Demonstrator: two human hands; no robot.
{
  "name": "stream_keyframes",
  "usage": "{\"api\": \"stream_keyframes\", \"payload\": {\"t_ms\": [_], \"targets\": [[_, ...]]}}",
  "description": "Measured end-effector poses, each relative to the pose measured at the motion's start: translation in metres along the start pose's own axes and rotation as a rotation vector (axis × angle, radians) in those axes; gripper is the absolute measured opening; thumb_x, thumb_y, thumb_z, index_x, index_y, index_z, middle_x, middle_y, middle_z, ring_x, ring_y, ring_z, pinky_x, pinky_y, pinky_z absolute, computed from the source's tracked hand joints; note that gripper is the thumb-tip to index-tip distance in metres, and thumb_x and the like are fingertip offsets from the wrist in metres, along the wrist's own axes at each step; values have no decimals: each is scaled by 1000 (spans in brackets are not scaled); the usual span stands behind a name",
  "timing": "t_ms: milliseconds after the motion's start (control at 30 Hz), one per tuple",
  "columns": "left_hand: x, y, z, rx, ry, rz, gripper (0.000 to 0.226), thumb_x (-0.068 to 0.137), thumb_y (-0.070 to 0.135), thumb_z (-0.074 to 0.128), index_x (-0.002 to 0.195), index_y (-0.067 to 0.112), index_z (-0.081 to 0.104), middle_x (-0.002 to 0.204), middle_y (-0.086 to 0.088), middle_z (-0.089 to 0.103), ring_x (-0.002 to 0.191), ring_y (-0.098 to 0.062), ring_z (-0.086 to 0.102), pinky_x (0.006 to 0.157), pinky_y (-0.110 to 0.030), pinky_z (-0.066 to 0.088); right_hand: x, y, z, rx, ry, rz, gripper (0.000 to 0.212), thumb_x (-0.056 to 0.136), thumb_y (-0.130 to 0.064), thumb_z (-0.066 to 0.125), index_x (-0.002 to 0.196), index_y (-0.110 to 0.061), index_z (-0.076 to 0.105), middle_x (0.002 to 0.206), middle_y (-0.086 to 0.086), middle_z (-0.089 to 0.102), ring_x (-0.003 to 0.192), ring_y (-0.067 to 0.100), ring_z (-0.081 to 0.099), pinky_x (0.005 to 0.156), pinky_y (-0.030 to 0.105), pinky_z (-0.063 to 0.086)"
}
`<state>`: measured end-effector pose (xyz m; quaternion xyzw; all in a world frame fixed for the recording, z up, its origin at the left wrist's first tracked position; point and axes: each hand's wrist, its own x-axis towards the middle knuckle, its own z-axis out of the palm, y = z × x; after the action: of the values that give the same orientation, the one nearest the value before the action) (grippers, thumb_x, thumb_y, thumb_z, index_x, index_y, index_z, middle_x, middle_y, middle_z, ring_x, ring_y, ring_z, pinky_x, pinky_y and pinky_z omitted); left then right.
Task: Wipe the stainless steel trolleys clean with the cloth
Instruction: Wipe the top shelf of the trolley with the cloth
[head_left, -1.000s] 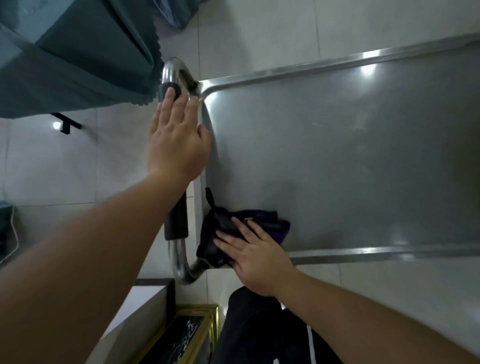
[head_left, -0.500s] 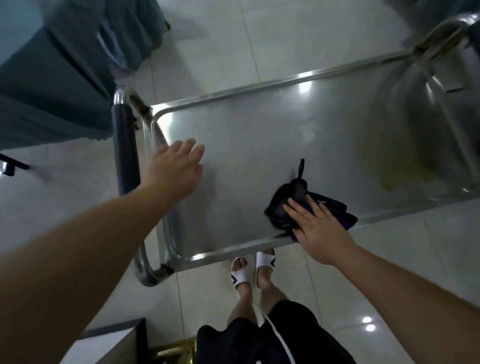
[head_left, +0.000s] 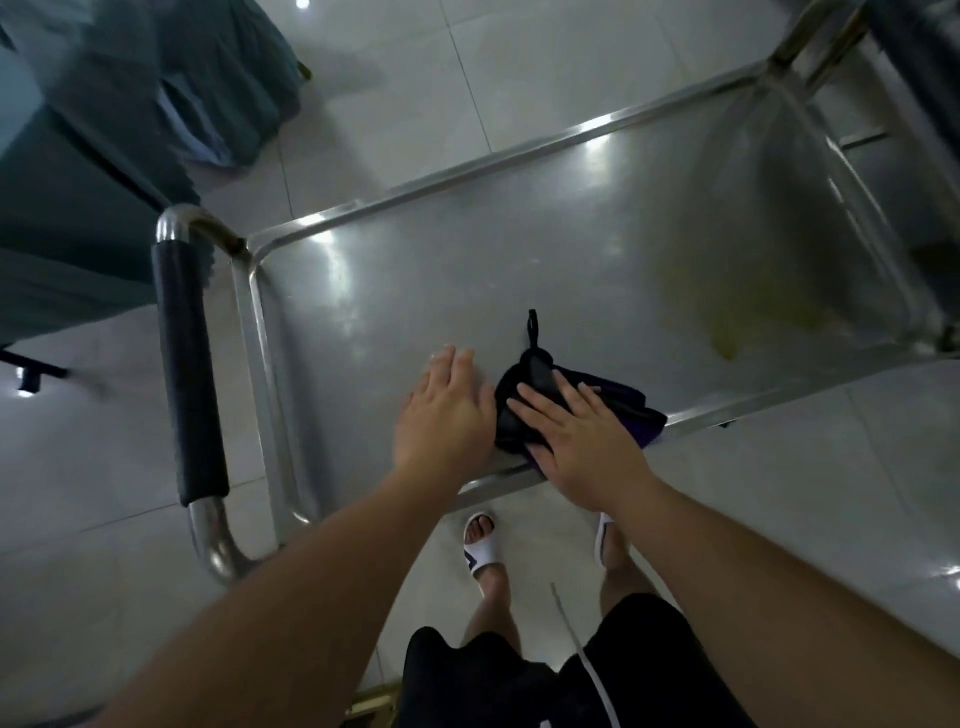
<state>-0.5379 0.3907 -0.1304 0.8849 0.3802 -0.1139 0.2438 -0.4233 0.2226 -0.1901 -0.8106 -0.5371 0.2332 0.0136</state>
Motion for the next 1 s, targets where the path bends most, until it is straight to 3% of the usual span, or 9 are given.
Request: {"api": "stream_keyframes", "payload": {"t_ms": [200, 500, 633, 733, 833, 1000], "targets": [[28, 48, 30, -59, 41, -128, 63, 110, 47, 33, 168, 27, 18, 177, 0, 11, 162, -20, 9, 128, -43, 14, -4, 64, -2, 28, 75, 7, 58, 107, -51, 31, 163, -37, 29, 171, -16, 19, 160, 26, 12, 129, 49, 14], [89, 84, 52, -75, 224, -397, 64, 109, 42, 35, 168, 23, 21, 177, -2, 10, 163, -20, 8, 129, -40, 10, -38, 228, -38, -31, 116, 76, 59, 106, -50, 25, 163, -38, 26, 170, -17, 19, 160, 26, 12, 130, 46, 9], [104, 81, 56, -46, 250, -389, 64, 109, 42, 37, 168, 23, 21, 178, -1, 9, 163, -20, 6, 130, -41, 9, -49, 296, -54, -25, 143, 152, 59, 105, -48, 29, 163, -37, 28, 170, -14, 24, 158, 30, 17, 128, 51, 11], [115, 69, 56, -7, 284, -371, 64, 108, 41, 37, 168, 25, 21, 178, 0, 9, 163, -20, 5, 130, -42, 9, -50, 335, -66, 43, 214, 320, 60, 103, -47, 32, 161, -34, 32, 169, -9, 29, 154, 37, 25, 125, 59, 18], [122, 57, 58, 18, 318, -375, 63, 109, 42, 34, 168, 26, 20, 178, 0, 9, 163, -20, 4, 131, -41, 6, -43, 348, -71, 120, 275, 575, 60, 104, -48, 28, 163, -33, 27, 171, -10, 22, 157, 34, 19, 128, 56, 12], [122, 54, 72, 15, 369, -370, 64, 109, 42, 30, 169, 27, 16, 178, 1, 8, 163, -17, 2, 131, -39, 0, -24, 291, -57, 171, 355, 792, 61, 106, -50, 25, 164, -29, 23, 173, -6, 17, 157, 39, 17, 126, 59, 17]]}}
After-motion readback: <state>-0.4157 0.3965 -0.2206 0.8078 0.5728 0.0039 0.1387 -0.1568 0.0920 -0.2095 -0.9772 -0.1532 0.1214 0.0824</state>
